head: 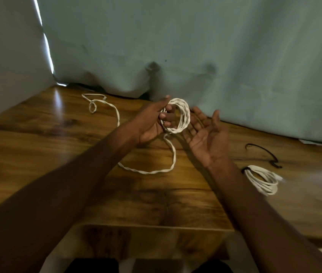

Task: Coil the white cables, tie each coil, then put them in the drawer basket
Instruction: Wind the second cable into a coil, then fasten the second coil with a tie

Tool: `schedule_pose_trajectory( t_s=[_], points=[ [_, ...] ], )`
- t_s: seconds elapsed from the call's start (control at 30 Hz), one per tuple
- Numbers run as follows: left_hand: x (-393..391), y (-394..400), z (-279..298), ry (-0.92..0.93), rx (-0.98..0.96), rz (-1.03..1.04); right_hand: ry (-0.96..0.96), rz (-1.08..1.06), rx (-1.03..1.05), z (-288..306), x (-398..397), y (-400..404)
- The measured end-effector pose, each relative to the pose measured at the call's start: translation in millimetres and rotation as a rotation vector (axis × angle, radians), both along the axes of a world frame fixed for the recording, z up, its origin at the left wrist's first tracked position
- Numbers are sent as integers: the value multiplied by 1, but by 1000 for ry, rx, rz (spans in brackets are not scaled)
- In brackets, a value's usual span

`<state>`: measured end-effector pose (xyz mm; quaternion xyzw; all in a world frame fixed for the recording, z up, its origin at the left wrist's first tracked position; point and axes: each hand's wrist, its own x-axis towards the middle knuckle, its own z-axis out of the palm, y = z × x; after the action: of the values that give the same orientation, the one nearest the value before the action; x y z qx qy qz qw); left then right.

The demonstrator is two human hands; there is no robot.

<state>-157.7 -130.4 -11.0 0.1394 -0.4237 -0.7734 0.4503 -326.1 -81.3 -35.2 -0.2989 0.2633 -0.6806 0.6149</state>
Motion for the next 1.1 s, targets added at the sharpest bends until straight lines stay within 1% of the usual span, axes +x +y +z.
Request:
schedule_pose_trajectory(
  t_s=[0.1, 0.17, 0.23, 0.3, 0.33, 0.4, 0.47, 0.53, 0.57, 0.63, 0.7, 0.8, 0.87, 0.93, 1.0, 1.1],
  points=[
    [-18, 27, -7, 11, -68, -6, -73, 14, 7, -2, -16, 35],
    [-38, 49, -13, 29, -78, -2, -85, -8, 15, 1, -33, 56],
    [-62, 67, -19, 79, -54, 29, -17, -69, 28, 7, -51, 76],
    [-91, 78, -21, 114, -12, 68, 154, -152, 21, 17, -66, 97],
    [-106, 83, -20, 90, -2, 94, 278, -228, 24, 21, -75, 105],
    [-139, 89, -19, 16, -6, 150, 523, -454, 49, 31, -101, 120],
    [-160, 86, -22, -91, -26, 183, 713, -645, 79, 38, -127, 125],
    [-176, 78, -28, -214, -76, 167, 936, -794, 128, 42, -161, 125],
    [-180, 74, -32, -235, -90, 139, 1057, -829, 167, 41, -179, 121],
    [-182, 66, -39, -188, -65, 84, 1266, -823, 276, 38, -210, 108],
    [-180, 60, -43, -124, -3, 51, 1434, -746, 374, 31, -230, 90],
    [-180, 52, -46, -78, 15, 28, 1649, -684, 452, 20, -245, 59],
    [-181, 48, -46, -73, 14, 18, 1756, -641, 487, 15, -246, 44],
    [-181, 46, -47, -64, 18, -5, 1837, -624, 522, 8, -246, 36],
    [-181, 43, -48, -58, 6, -36, 1862, -675, 549, 4, -247, 32],
    [-180, 37, -52, -77, -35, -99, 1787, -714, 596, 5, -253, 28]
  ],
)
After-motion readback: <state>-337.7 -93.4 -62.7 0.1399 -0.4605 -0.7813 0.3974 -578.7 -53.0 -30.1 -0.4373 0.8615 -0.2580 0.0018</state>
